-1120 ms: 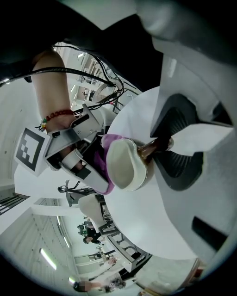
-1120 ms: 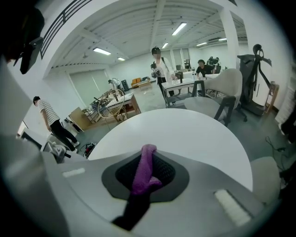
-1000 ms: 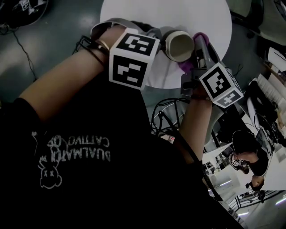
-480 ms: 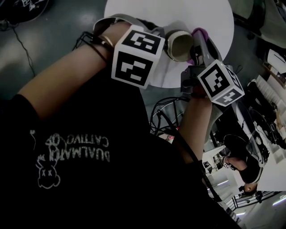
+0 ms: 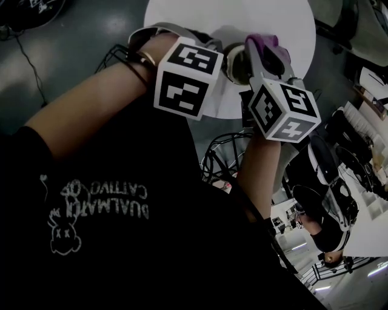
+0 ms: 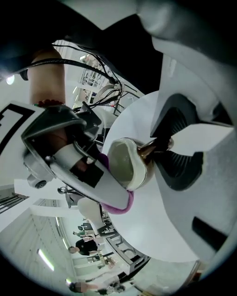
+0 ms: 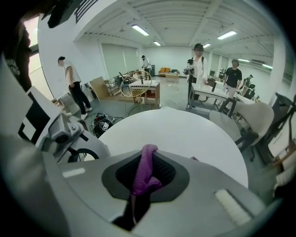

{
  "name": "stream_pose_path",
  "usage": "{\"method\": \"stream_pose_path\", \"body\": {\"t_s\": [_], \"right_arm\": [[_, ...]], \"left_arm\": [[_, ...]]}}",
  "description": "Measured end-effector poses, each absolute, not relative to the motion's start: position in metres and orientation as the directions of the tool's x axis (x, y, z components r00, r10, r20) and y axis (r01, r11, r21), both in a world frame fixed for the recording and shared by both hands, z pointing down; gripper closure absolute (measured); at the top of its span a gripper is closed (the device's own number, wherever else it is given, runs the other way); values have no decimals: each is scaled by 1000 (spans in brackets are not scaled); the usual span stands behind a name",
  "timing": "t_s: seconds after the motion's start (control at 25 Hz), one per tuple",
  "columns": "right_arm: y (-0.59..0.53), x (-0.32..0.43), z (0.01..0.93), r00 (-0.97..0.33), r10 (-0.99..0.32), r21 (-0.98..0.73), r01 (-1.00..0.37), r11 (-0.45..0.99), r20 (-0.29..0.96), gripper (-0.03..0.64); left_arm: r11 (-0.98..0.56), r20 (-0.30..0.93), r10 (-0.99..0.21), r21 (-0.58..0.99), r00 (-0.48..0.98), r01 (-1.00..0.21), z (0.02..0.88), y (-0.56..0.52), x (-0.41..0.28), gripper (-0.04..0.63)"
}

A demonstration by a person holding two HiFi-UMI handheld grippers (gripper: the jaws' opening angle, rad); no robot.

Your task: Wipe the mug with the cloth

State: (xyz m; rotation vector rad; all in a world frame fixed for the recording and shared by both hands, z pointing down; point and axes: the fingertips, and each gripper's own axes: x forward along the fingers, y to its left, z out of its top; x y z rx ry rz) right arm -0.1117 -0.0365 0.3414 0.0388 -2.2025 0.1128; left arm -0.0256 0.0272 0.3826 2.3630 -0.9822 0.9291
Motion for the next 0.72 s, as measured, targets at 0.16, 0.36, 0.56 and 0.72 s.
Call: {"method": "stream_pose_path", "body": {"t_s": [0.16, 0.36, 0.56, 0.72], "right_arm": [[-8, -109, 337, -565, 35, -41, 3, 999, 824, 594], [34, -93, 340, -530, 87, -48, 87, 995, 843, 594], [56, -85, 347, -505, 91, -28, 130, 991, 858, 592], [58, -83, 349, -512, 101, -27, 150, 988, 853, 592]], "left_arm": [[-635, 704, -471, 147, 531, -758, 379, 38, -25, 506], [-617, 706, -482, 146, 518, -773, 381, 58, -16, 508], [-609, 710, -490, 136, 505, -782, 388, 70, -14, 508], [-600, 711, -501, 125, 493, -790, 389, 65, -15, 509]]}}
